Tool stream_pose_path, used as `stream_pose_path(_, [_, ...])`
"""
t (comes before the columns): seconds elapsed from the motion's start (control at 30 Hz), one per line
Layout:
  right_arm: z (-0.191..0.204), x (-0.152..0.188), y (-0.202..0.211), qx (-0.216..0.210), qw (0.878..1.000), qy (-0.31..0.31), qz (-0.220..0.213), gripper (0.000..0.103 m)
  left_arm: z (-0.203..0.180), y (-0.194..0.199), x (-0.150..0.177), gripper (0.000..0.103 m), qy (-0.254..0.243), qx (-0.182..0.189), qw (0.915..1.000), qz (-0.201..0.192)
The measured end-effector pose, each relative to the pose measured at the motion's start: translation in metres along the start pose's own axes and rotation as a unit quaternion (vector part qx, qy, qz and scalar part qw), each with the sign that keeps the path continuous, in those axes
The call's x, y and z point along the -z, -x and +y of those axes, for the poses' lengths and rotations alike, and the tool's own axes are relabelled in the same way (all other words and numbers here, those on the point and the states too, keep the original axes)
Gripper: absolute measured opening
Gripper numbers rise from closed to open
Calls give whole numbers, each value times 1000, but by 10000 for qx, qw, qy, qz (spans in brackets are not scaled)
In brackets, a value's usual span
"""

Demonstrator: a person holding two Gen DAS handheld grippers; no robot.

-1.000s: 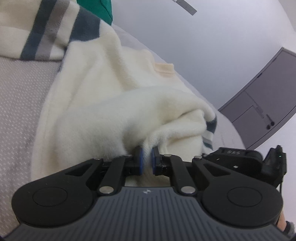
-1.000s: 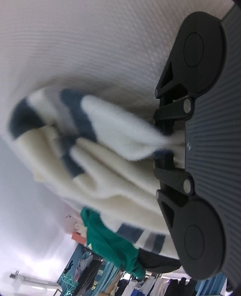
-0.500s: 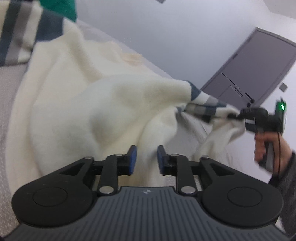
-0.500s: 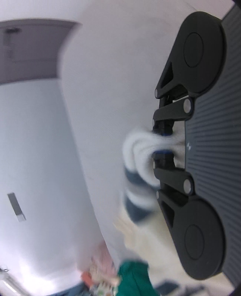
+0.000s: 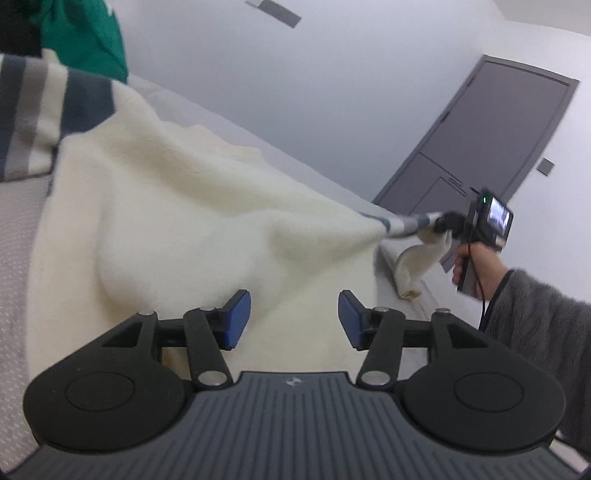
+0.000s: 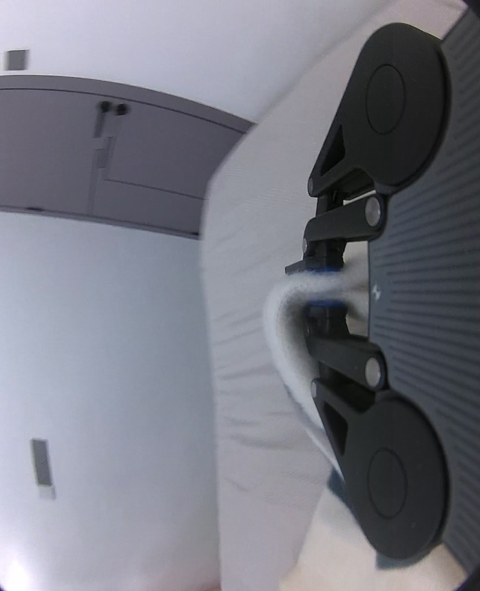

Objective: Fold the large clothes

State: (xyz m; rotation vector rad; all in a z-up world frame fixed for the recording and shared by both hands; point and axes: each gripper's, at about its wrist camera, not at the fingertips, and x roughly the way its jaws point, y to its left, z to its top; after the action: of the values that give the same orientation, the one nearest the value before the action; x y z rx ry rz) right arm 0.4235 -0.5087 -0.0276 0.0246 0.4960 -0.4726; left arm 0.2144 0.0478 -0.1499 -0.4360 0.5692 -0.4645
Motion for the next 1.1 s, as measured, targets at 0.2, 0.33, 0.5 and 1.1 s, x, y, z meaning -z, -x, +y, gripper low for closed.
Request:
stream_pose_path(0.2, [-10,37,-17,-51,9968,-639,478,18,9,-9,-8,59,-57,-357,9993,66])
stream_pose_path(0.33, [-11,48,0,-174,9946,-874,539,27,15,-7,-12,59,-42,-374,9992,116])
stream_pose_path(0.5, [-26,54,27,-207,9854,-1467,835,69,2,8,-14,62,-96,-467,9989,2])
stream_pose_path(1.1, [59,135,229,-2777,9062,-2550,1916,69,70,112,-12,63,1927,-1237,9731,-249])
